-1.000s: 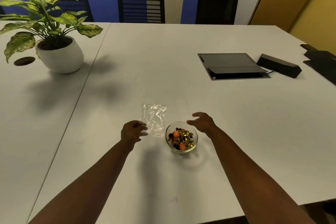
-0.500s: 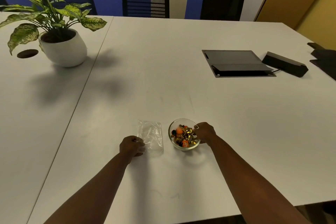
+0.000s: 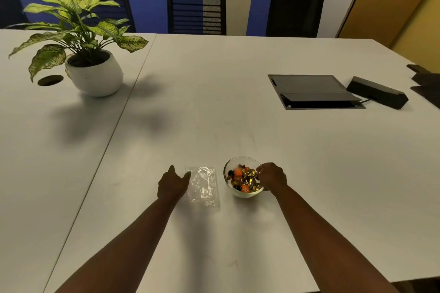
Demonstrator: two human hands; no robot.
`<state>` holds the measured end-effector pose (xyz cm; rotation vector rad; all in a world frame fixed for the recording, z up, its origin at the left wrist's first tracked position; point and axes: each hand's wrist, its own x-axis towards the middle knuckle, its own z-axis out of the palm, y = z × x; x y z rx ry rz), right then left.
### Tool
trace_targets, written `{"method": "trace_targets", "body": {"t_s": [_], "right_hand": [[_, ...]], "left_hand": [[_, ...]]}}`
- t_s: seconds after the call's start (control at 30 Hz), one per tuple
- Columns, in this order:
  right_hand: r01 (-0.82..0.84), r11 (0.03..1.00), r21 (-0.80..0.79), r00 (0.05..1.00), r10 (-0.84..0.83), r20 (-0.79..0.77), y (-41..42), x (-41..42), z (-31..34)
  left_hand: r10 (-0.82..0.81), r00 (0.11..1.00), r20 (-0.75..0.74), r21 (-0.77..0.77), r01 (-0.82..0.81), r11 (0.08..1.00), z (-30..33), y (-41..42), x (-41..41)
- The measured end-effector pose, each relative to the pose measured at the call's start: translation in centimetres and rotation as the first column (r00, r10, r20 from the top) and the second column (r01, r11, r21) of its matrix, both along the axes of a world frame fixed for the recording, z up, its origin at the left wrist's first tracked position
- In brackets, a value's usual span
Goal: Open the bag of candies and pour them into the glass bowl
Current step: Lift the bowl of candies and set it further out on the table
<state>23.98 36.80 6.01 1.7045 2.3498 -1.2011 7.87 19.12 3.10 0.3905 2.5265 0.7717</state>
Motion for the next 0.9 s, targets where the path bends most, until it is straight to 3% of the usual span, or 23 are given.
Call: {"method": "trace_targets", "body": {"t_s": [0.07,0.17,0.27,0.5,0.67,0.77,0.9], "right_hand": [[0.019,1.0,-0.012,0.999,-0.019,-0.044,0.2,-0.5,0.8],[0.059,0.998,-0.013,0.989,-0.06,-0.132,0.5,-1.8,2.3],[0.06,0.998,0.001,0.981,-0.059,-0.182,0.5,-3.2,3.8],[-0.003,0.999,0.039,0.975,0.012,-0.223,0.4,-5.7,5.9],[0.031,0.999,0.044,0.959,-0.017,-0.283,-0.2,-6.9,6.1],[0.12,0.991,-0.051,0.894,-0.13,-0.43,-0.5,-7.7,5.8],[0.175,0.94,-0.292,0.76,-0.318,-0.567,-1.1,-9.0,5.7]], "left_hand": [[0.05,0.996,0.079,0.187,-0.064,0.98,0.9,0.9,0.1],[0.063,0.912,0.405,0.435,-0.253,0.864,2.4,2.6,0.6],[-0.045,0.825,0.564,0.501,-0.298,0.812,4.1,4.1,1.2],[-0.142,0.739,0.659,0.574,-0.372,0.73,6.9,6.1,0.8],[-0.107,0.767,0.632,0.582,-0.379,0.72,7.5,6.8,0.3],[-0.071,0.773,0.63,0.587,-0.415,0.696,7.7,7.2,-0.3],[-0.055,0.766,0.64,0.593,-0.447,0.67,8.3,8.0,-1.0]]}}
